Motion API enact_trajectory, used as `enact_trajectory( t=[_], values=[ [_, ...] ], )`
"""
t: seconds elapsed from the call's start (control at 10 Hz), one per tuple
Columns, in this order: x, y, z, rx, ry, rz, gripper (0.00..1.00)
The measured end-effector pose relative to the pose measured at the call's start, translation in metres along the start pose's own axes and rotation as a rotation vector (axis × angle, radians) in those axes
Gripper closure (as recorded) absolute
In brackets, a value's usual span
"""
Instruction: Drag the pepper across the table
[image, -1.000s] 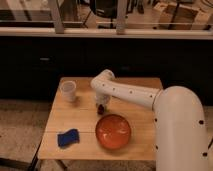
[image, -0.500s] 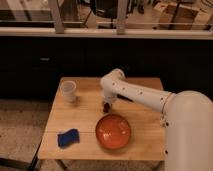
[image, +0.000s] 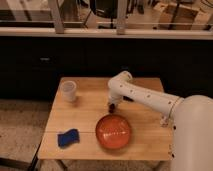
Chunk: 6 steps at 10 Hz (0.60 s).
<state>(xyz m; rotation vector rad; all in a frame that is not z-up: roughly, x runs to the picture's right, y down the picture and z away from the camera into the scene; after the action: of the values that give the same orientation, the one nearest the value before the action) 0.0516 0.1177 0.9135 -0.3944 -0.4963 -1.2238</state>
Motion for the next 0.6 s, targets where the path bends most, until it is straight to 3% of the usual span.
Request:
enact_trajectory(
  t=[0.6],
  values=[
    [-0.009,0.042,-0.006,-0.008,0.017,0.079,1.0]
  ],
)
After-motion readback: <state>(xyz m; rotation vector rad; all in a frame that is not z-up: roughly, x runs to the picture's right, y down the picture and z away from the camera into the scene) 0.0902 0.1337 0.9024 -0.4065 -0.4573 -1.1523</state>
